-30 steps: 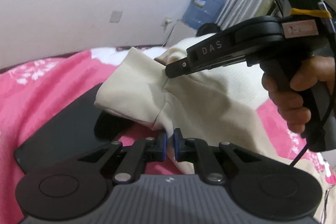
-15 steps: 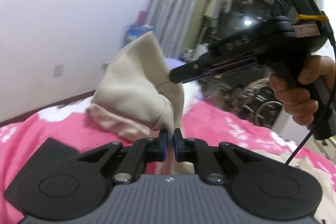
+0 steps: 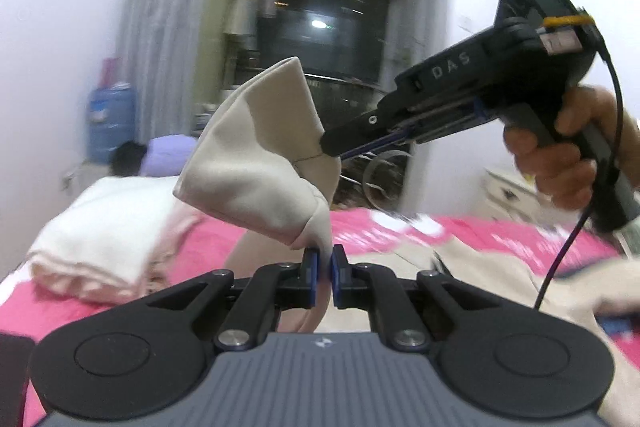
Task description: Fold clothes
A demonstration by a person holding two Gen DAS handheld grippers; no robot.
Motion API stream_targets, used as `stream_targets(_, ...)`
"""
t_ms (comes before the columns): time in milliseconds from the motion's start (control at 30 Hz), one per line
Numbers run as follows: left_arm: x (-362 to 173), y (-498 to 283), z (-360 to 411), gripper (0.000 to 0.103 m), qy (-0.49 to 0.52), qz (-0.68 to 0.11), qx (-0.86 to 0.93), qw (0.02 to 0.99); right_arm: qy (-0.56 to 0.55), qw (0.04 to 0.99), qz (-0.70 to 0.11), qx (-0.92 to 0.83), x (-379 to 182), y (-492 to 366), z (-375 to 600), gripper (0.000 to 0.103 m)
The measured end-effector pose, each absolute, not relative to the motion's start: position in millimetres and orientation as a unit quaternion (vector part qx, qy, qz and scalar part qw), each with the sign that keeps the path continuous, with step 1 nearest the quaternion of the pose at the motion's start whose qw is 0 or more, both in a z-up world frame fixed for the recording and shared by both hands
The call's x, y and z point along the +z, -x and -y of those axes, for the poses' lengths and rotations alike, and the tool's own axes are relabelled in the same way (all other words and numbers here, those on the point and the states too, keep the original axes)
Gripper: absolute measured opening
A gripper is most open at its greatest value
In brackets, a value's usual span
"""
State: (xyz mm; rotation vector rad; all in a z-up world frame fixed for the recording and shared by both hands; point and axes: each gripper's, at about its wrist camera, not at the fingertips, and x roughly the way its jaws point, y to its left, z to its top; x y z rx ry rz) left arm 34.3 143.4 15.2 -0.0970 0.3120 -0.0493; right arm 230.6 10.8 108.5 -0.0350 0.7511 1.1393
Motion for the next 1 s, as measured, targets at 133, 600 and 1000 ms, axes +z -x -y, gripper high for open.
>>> stream_targets(133, 3, -35, -111, 0.008, 0.007, -0.191, -0.064, 0.979, -0.026, 0.792, -0.378, 0.478, 80, -211, 55, 0.007)
stream_targets(600, -77, -15, -52, 0.016, -0.178, -0.33, -0.148, 0.915, -0.114, 0.772, -0.53, 0.332, -63, -144, 173, 0.01)
stream_targets(1000, -44, -85, -125, 0.054, 0.105, -0.509, -0.199, 0.831, -0.413, 0.647, -0.583, 0.266, -98, -134, 203, 0.05)
